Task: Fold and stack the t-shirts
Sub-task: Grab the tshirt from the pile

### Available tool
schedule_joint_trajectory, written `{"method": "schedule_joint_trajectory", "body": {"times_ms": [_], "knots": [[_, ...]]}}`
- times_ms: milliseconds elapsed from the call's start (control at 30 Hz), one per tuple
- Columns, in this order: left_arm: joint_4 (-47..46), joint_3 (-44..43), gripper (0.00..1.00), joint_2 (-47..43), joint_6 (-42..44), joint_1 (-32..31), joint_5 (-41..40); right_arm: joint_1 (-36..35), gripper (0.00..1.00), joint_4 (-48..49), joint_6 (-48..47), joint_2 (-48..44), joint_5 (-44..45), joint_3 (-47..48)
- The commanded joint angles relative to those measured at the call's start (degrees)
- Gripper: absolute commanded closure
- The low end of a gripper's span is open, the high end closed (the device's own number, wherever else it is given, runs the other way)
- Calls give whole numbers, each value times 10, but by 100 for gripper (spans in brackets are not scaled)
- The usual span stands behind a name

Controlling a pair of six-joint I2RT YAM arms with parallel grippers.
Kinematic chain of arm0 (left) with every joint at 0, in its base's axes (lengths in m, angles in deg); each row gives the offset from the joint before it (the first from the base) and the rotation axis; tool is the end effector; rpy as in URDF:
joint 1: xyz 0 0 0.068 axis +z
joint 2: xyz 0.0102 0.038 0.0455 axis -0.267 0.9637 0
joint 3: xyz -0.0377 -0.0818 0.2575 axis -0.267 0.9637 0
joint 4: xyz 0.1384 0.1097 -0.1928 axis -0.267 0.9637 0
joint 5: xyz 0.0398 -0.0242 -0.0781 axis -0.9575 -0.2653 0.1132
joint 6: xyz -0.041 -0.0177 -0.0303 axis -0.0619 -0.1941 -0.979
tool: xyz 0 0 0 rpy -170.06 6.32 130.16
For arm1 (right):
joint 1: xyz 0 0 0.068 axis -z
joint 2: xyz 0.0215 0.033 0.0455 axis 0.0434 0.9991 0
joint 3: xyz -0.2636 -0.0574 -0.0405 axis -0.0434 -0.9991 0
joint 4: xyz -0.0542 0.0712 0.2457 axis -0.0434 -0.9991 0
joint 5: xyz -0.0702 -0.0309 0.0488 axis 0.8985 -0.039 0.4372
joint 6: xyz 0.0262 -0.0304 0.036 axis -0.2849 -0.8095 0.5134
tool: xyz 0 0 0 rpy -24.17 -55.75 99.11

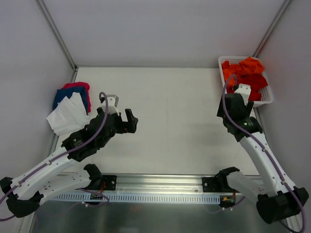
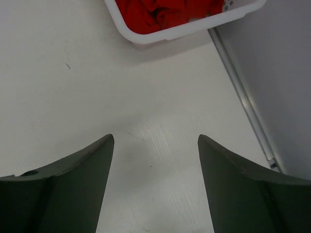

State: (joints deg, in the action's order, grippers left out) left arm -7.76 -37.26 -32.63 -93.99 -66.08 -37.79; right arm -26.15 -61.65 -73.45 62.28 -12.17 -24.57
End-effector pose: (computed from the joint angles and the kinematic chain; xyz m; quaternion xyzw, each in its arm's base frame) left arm 0.1201 -0.1200 0.3514 0.0199 0.8014 -0.2033 0.5622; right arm 0.1832 0.0537 0.3424 0.0161 0.8346 -0.2165 0.5062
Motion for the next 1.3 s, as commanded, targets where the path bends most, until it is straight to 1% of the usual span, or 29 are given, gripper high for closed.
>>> {"method": "schedule_joint_trajectory", "body": {"times_ms": [0,33,67,100,133,167,233,267,333,367,400,433,467,533,567,633,700,733,833,1133,1233,1267], "knots": [[-15,26,1,-53,2,0,8,139,28,81,-51,56,-233,25],[-16,32,1,-70,2,0,6,187,30,91,-65,102,-262,45],[-17,37,1,-79,6,0,5,204,29,95,-70,126,-288,58],[-17,46,1,-87,7,0,1,219,25,99,-72,151,-309,71],[-16,49,1,-92,8,0,0,230,23,99,-73,202,-316,103],[-16,52,1,-104,8,0,-2,251,22,99,-74,228,-328,120],[-16,57,1,-111,7,0,-3,264,20,108,-72,275,-348,149],[-16,57,1,-112,7,0,-2,271,20,121,-82,318,-356,178],[-15,57,1,-112,7,0,-2,275,18,120,-88,365,-373,219],[-15,56,1,-110,7,0,-1,279,18,115,-92,412,-377,266],[-15,55,1,-108,7,0,4,281,3,114,-94,431,-376,288],[-16,54,1,-102,9,0,4,284,1,106,-97,450,-371,310],[-15,54,1,-98,11,0,3,287,0,100,-105,486,-359,356],[-15,57,1,-92,13,0,-4,297,0,83,-113,521,-361,403],[-15,59,1,-90,13,0,-8,301,0,76,-117,554,-356,449],[-16,61,1,-82,14,0,-13,311,0,48,-120,589,-363,499],[-16,60,1,-69,15,0,-23,322,0,16,-117,664,-361,597],[-17,59,1,-67,14,0,-24,324,1,-1,-117,676,-361,612],[-16,57,1,-59,15,0,-30,332,1,-23,-116,706,-363,642],[-16,44,1,-49,18,0,-35,337,1,-22,-104,712,-349,588],[-16,46,1,-50,15,0,-38,337,4,-22,-100,703,-346,569],[-16,48,1,-51,14,0,-38,337,13,-22,-100,699,-340,560]]}}
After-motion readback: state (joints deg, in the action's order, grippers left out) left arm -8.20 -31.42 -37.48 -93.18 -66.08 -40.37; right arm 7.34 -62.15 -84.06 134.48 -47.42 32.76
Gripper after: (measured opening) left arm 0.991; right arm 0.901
